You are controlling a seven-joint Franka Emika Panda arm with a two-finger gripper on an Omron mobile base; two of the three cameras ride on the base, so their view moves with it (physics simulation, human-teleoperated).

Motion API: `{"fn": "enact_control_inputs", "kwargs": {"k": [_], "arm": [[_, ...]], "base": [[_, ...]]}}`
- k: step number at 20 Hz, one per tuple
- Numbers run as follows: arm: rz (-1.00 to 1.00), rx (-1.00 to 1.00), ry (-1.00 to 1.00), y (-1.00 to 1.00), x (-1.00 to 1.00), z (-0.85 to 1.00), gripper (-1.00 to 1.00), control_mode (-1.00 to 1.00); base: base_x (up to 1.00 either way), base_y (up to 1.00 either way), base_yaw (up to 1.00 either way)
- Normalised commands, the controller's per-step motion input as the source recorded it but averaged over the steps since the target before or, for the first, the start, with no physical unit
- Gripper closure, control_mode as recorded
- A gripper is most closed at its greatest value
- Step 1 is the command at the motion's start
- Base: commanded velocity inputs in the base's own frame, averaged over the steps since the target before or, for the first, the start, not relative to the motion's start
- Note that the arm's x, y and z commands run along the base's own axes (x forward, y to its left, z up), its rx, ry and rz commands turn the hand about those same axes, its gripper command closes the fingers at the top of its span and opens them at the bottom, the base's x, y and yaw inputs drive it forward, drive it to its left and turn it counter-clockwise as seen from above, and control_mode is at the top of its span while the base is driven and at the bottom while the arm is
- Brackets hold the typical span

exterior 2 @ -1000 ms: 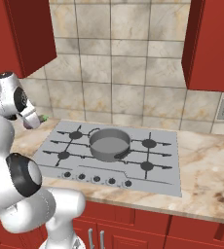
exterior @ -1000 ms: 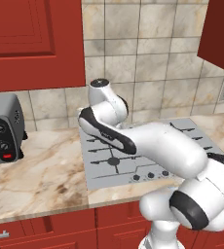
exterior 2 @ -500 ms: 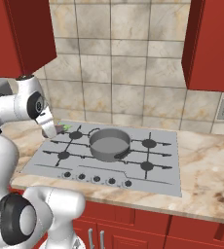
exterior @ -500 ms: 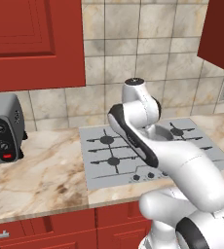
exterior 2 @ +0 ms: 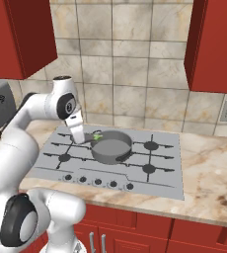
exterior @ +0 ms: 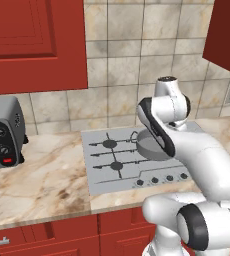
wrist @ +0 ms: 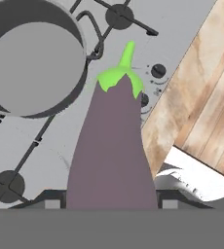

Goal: Turn on the burner for the pot on the stove. Wait thirty seconds for the pot to heat up. Then add the eggplant to the pot.

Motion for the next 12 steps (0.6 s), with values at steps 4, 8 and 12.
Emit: {"fn": "enact_control_inputs", "kwargs": {"k": [4,8,12], "arm": [[-0.01,0.01,0.04,-0.67,0.59,0.00,1.00,-1.00],[0.02,0.01,0.05,-0.40,0.55,0.00,1.00,-1.00],[0.01,0.00,0.00,-0.12,0.49,-0.06,1.00,-1.00]], "base": [[0.00,0.00,0.00],[0.00,0.00,0.00],[0.00,0.00,0.00]]}}
